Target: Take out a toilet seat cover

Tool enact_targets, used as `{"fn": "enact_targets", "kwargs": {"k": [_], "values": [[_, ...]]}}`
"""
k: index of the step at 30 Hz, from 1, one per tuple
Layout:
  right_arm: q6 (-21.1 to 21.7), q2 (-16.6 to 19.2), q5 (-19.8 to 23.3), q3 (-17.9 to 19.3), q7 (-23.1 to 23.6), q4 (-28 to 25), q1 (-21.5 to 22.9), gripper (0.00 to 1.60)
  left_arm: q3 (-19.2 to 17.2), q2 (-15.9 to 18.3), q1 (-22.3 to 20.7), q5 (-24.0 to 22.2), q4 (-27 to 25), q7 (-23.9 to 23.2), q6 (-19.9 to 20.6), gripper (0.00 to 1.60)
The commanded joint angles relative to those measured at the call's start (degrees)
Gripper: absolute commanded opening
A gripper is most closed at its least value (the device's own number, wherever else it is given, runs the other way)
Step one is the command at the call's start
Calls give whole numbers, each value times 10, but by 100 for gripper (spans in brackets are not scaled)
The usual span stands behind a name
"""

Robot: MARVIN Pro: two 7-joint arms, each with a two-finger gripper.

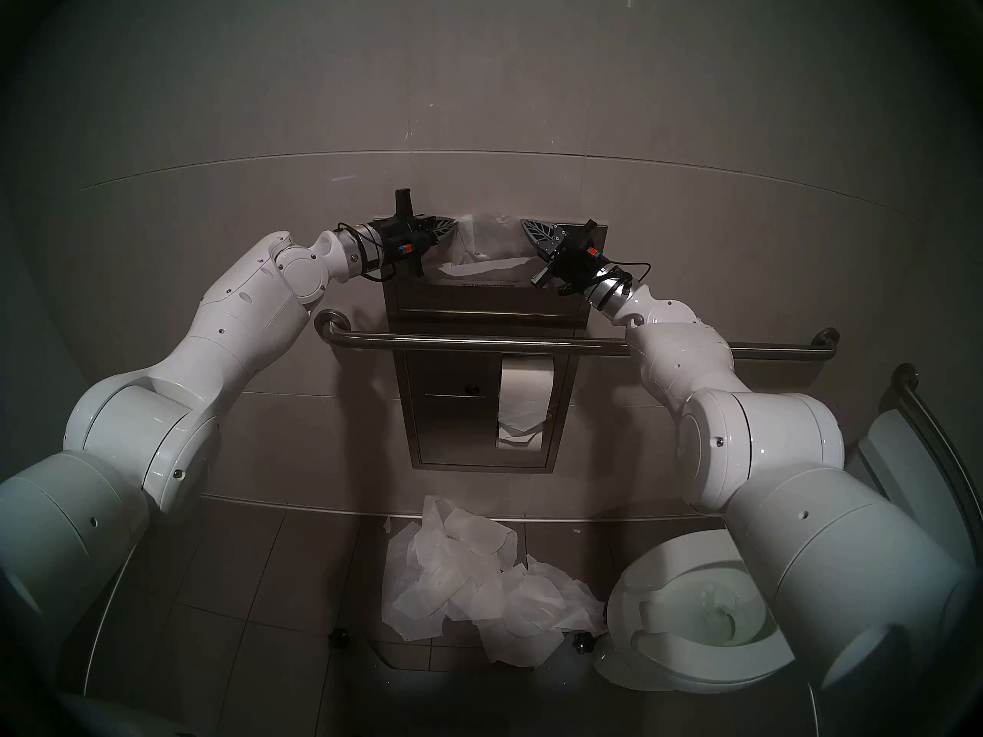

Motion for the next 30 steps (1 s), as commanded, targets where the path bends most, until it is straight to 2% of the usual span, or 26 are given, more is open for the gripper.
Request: {"fn": "enact_targets", "kwargs": {"k": [1,17,30], "values": [[-2,-4,6,7,-12,-24,32,0,-6,-22,-53,3,-10,18,4,0],[-2,1,5,20,-29,-30,31,0,-6,-38,-74,30,-5,35,7,0],[-2,-6,-6,15,-41,-44,45,0,-12,-41,-93,47,1,46,10,0]]}}
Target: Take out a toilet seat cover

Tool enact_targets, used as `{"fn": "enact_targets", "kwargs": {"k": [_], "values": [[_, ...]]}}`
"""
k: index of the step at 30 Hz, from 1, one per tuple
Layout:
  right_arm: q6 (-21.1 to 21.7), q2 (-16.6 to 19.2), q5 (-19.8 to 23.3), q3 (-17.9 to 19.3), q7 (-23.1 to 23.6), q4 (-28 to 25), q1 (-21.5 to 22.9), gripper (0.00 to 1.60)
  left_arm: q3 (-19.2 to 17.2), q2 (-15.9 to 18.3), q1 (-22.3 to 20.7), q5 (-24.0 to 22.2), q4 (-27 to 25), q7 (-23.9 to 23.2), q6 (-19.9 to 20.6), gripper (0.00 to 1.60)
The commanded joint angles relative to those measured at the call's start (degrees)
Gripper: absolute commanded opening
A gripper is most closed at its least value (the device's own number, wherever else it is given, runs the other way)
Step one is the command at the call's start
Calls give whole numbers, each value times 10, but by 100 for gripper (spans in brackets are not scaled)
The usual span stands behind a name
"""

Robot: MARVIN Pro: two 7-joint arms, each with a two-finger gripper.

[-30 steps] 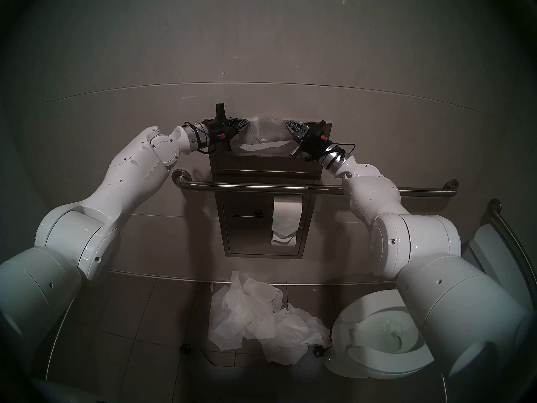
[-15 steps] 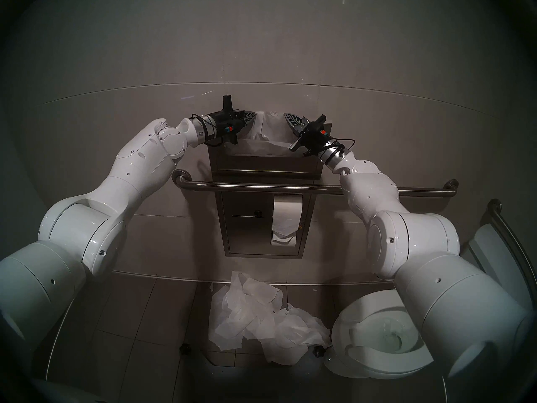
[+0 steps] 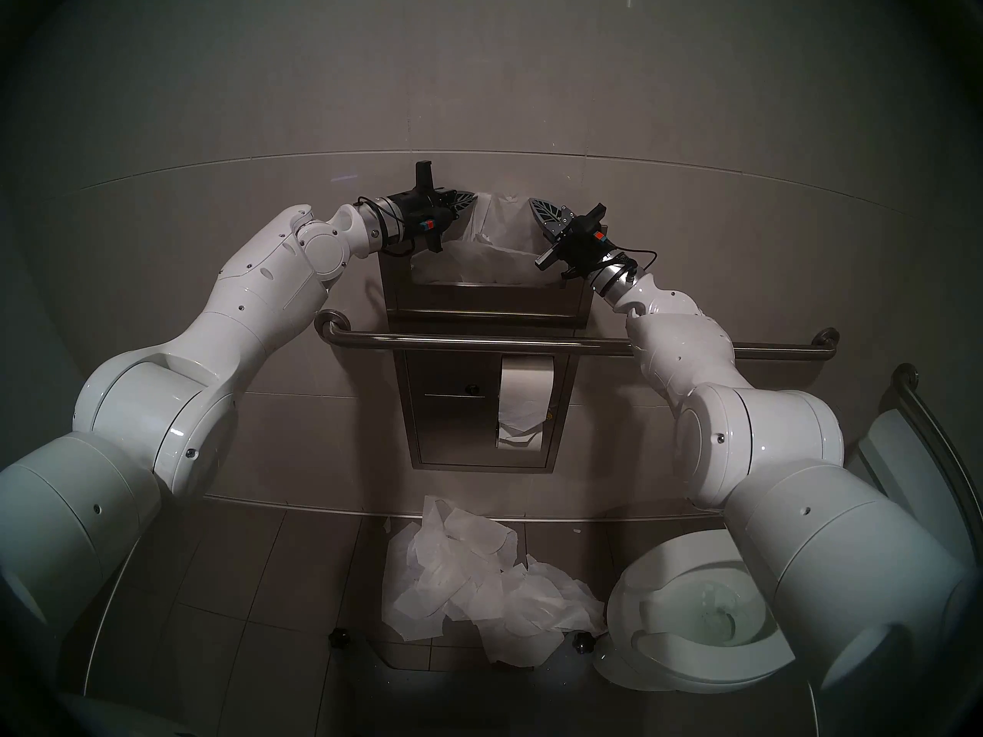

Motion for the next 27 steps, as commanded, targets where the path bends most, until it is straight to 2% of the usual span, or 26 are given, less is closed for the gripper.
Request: {"fn": "enact_targets", "kwargs": {"k": [1,23,24,26,27], "values": [[-2,-6,-5,-2,-14,-27,39,0,-11,-7,-53,1,-10,19,1,0],[-2,-26,-26,-4,-31,-43,71,0,-19,-7,-95,16,-1,25,4,0],[-2,-26,-27,-4,-31,-43,72,0,-25,-6,-83,16,-14,27,6,0],[-2,-27,-28,-3,-33,-44,74,0,-21,-6,-99,17,-2,24,5,0],[-2,-27,-29,-3,-34,-45,75,0,-25,-6,-92,18,-9,26,6,0]]}}
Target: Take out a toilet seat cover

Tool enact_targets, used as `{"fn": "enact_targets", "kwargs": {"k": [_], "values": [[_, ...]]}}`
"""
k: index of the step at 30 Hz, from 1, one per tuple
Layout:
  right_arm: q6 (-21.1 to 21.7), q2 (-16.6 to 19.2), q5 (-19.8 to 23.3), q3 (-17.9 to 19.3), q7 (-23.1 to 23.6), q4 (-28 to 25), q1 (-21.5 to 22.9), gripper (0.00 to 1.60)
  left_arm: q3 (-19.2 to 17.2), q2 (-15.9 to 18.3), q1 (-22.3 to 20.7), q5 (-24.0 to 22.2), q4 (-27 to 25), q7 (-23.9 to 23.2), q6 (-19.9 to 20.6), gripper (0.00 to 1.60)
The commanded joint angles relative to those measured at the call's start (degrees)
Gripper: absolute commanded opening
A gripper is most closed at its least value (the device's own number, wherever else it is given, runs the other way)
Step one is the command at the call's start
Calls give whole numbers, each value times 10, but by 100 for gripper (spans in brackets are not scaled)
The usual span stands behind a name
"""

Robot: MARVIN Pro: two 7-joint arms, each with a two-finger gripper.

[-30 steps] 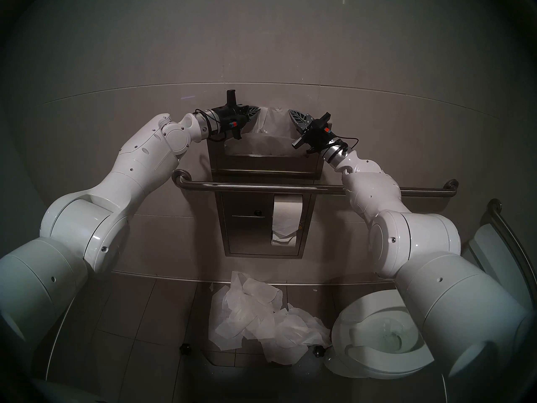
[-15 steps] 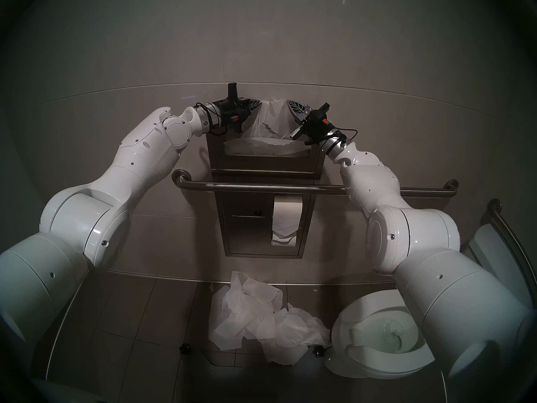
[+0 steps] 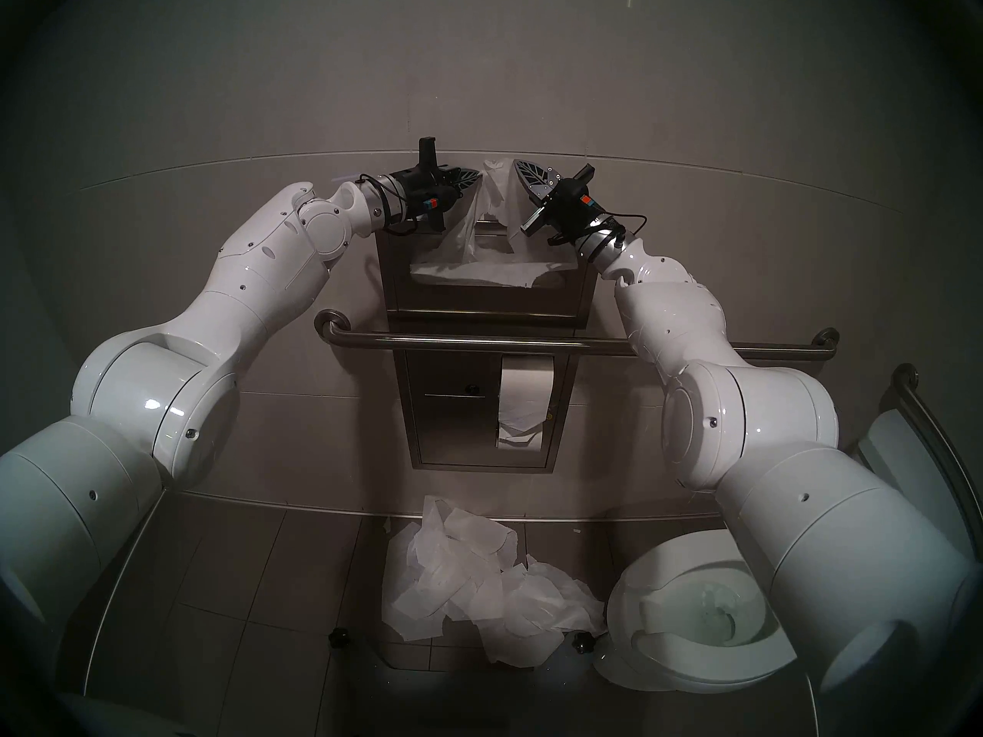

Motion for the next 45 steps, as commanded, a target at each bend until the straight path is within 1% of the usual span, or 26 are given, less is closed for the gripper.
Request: {"fn": "enact_targets", "kwargs": {"k": [1,2,3,4,5,7,10,20,21,23,25,26,27,38,44,45], "values": [[-2,-2,-1,3,-13,-22,38,0,-20,3,-60,0,-18,17,8,0],[-2,-2,-2,3,-14,-22,39,0,-17,3,-70,1,-11,16,7,0],[-2,-2,-2,3,-14,-22,40,0,-22,3,-58,1,-22,18,8,0],[-2,-3,-3,3,-15,-23,41,0,-20,3,-66,2,-16,17,8,0],[-2,-3,-4,3,-15,-23,41,0,-22,3,-63,2,-20,18,8,0],[-2,-4,-6,4,-17,-24,43,0,-19,2,-77,4,-11,16,7,0],[-2,-5,-8,5,-19,-26,47,0,-22,2,-73,6,-17,17,7,0],[-2,-8,-12,7,-25,-35,62,0,-24,-1,-88,13,-16,12,10,0],[-2,-8,-13,7,-25,-36,64,0,-26,-1,-83,14,-22,12,10,0],[-2,-9,-13,8,-26,-38,67,0,-25,-2,-90,15,-19,10,10,0],[-2,-9,-13,8,-27,-40,70,0,-29,-1,-85,16,-26,10,10,0],[-2,-10,-13,8,-27,-41,71,0,-28,-1,-92,17,-22,8,10,0],[-2,-10,-13,9,-27,-41,71,0,-31,0,-84,18,-31,9,11,0],[-2,-12,-13,12,-28,-48,80,0,-45,3,-86,29,-53,-5,13,0],[-2,-14,-13,13,-28,-52,86,0,-49,1,-97,33,-55,-14,14,0],[-2,-15,-13,13,-28,-52,85,0,-52,0,-88,33,-62,-13,14,0]]}}
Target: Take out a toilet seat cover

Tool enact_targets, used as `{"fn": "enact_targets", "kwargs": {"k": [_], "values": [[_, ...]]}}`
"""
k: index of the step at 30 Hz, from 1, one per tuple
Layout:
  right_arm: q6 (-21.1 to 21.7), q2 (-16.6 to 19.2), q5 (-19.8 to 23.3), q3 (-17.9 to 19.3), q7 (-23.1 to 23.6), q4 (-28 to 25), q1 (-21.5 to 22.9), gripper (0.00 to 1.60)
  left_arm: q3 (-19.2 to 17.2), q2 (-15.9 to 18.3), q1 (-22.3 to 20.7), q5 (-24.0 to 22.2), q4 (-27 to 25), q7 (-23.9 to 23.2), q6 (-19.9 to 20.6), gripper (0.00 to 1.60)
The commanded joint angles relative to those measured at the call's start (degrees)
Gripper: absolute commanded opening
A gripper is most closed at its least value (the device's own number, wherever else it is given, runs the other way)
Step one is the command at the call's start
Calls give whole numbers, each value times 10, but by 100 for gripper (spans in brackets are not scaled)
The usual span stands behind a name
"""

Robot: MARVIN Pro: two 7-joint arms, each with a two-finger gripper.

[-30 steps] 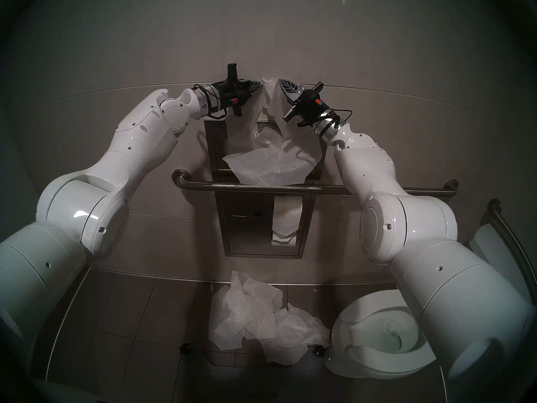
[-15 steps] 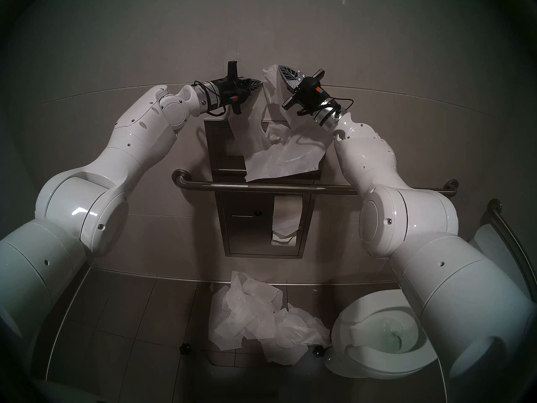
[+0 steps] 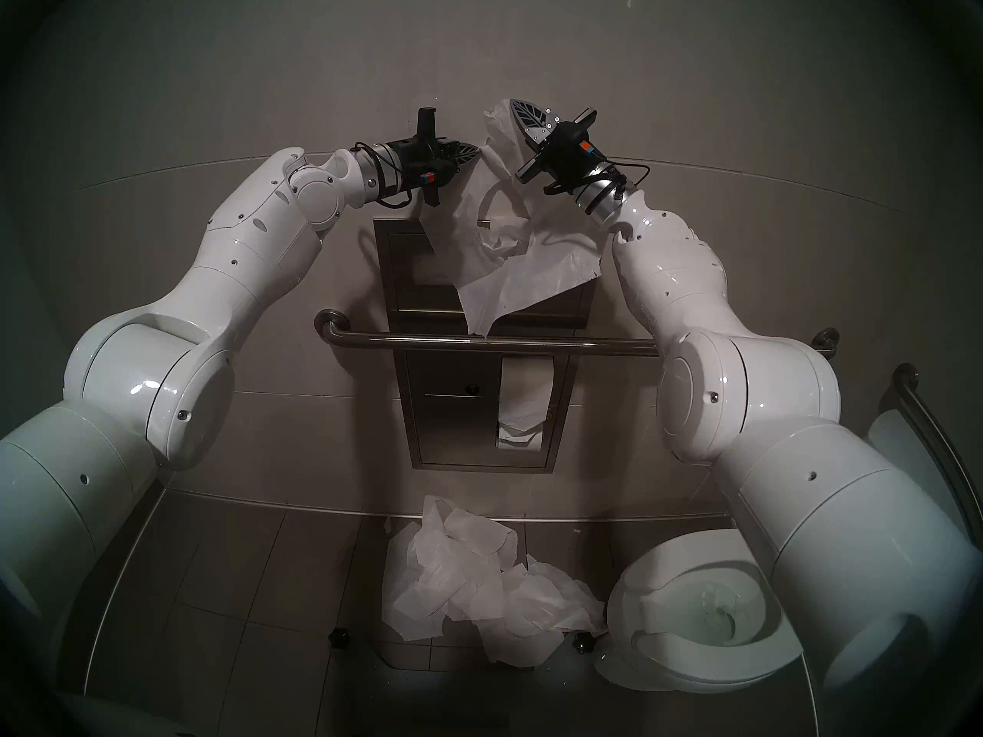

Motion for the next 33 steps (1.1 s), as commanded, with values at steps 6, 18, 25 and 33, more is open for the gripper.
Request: {"fn": "enact_targets", "kwargs": {"k": [6,18,25,33], "values": [[-1,4,1,4,-8,-22,28,0,-42,-17,-59,-14,-40,16,10,0],[-1,14,14,16,0,-82,-4,0,-50,-39,-68,-18,-48,45,-1,0],[-1,27,22,26,1,-130,-14,0,-50,-49,-61,-18,-65,58,-13,0],[-1,29,33,33,3,-167,-10,0,-50,-53,-71,-12,-82,68,-19,0]]}}
